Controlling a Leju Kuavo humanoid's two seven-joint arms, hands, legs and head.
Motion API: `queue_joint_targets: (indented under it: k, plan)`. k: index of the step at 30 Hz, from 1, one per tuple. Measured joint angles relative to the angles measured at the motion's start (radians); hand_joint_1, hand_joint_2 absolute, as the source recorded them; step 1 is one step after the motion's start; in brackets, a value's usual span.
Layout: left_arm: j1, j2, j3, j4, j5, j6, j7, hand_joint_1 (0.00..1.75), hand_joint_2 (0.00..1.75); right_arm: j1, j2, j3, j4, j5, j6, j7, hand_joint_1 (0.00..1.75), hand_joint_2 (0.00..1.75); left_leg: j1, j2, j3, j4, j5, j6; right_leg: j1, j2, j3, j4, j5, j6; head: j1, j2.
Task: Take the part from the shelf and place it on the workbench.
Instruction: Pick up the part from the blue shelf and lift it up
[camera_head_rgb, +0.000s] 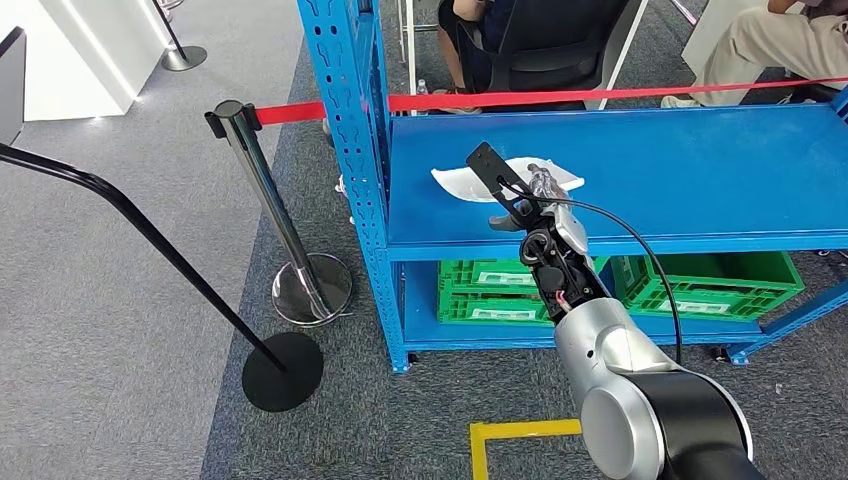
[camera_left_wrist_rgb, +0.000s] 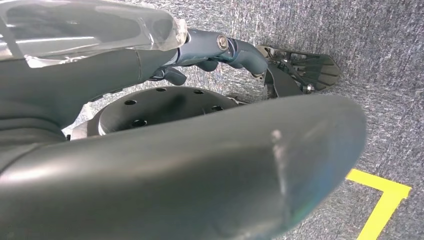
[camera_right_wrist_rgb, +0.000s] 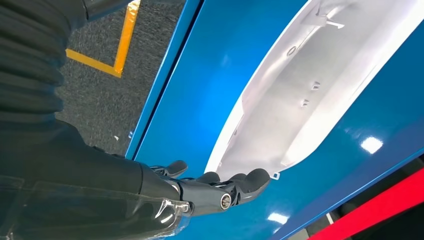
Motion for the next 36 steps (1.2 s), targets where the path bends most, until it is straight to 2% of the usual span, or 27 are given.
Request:
queue_joint_targets:
  k: [8, 19, 36]
  plan:
    - [-0.004, 0.000, 0.000, 0.000, -0.001, 0.003, 0.000, 0.00, 0.00, 0.011, 0.001, 0.000, 0.011, 0.000, 0.014, 0.011, 0.00, 1.75, 0.000, 0.000, 0.000, 0.000, 0.000, 0.000, 0.000, 0.000, 0.000, 0.000, 0.000, 0.000, 0.000, 0.000]
    - [-0.007, -0.005, 0.000, 0.000, -0.009, 0.003, 0.006, 0.00, 0.00, 0.143, 0.028, -0.003, 0.021, -0.020, 0.011, 0.012, 0.00, 1.75, 0.000, 0.000, 0.000, 0.000, 0.000, 0.000, 0.000, 0.000, 0.000, 0.000, 0.000, 0.000, 0.000, 0.000]
    - [-0.007, -0.005, 0.000, 0.000, -0.015, 0.009, 0.013, 0.00, 0.00, 0.160, 0.031, -0.023, 0.021, -0.036, -0.018, 0.001, 0.00, 1.75, 0.000, 0.000, 0.000, 0.000, 0.000, 0.000, 0.000, -0.001, 0.000, 0.000, 0.000, 0.000, 0.000, 0.000]
